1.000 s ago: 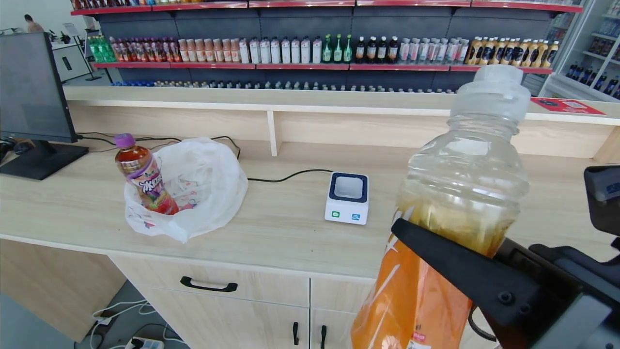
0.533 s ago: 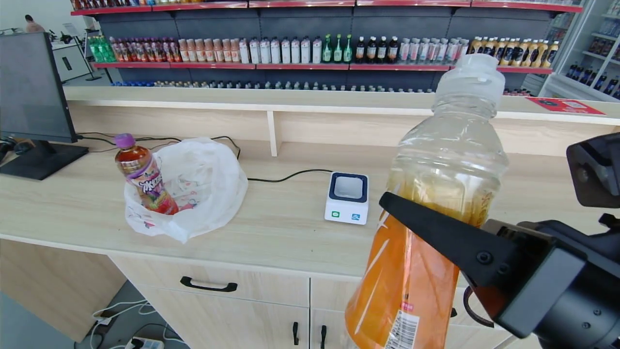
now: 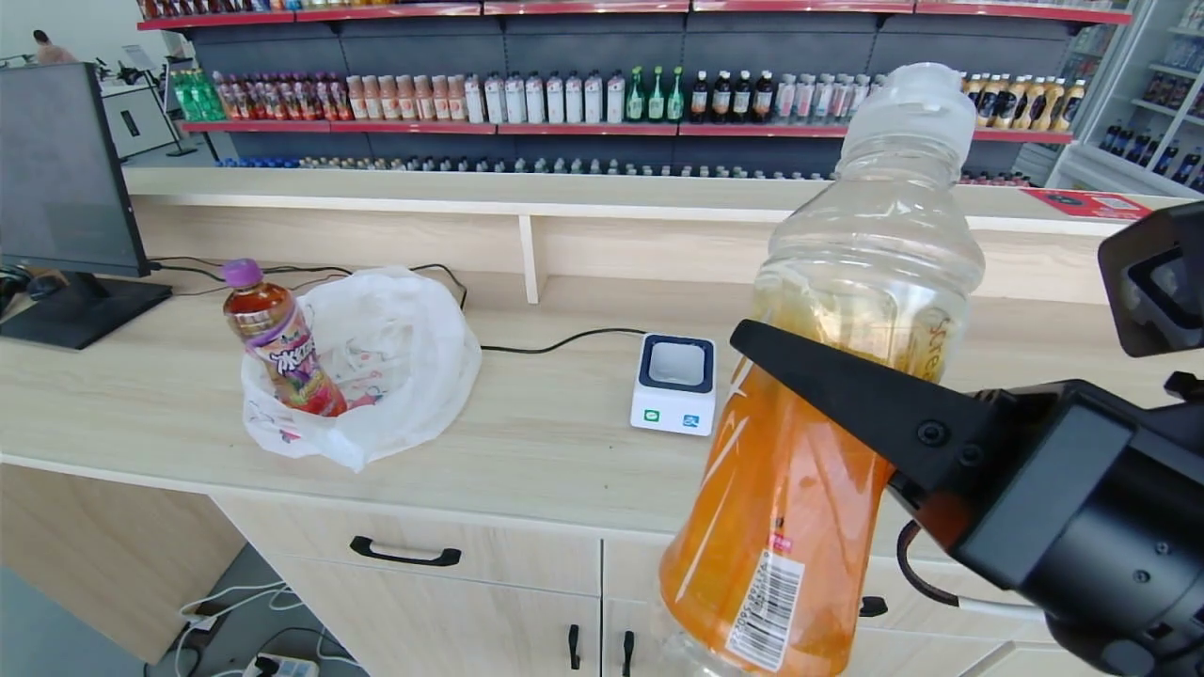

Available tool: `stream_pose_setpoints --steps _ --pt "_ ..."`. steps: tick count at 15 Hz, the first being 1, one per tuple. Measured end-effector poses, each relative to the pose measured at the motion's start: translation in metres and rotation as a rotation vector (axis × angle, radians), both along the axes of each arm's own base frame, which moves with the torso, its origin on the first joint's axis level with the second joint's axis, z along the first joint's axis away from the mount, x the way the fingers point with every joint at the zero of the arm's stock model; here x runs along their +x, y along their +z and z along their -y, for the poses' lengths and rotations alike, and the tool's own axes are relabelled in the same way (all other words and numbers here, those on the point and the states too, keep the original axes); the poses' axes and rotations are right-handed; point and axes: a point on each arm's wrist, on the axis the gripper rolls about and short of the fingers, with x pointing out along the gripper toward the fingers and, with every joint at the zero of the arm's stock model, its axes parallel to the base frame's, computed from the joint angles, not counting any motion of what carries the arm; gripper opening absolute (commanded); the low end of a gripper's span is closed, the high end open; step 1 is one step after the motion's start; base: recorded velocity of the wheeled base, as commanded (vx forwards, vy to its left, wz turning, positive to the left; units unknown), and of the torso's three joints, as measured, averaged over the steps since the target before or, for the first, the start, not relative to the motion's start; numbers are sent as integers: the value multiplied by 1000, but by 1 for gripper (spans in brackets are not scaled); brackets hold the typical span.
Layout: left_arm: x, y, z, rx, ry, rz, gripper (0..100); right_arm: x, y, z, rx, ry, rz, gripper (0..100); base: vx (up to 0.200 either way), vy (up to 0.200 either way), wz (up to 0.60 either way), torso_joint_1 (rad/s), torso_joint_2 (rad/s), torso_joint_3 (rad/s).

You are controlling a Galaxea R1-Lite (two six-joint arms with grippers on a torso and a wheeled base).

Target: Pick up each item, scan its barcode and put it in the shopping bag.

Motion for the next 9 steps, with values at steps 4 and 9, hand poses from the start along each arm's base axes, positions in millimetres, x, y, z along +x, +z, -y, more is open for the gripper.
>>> stream_pose_setpoints --steps 4,9 --pt "0 0 0 0 0 0 100 -2 -2 4 -6 1 0 0 0 0 0 0 0 0" --pt "0 0 0 0 0 0 100 9 2 21 -52 -108 89 0 0 0 0 0 0 0"
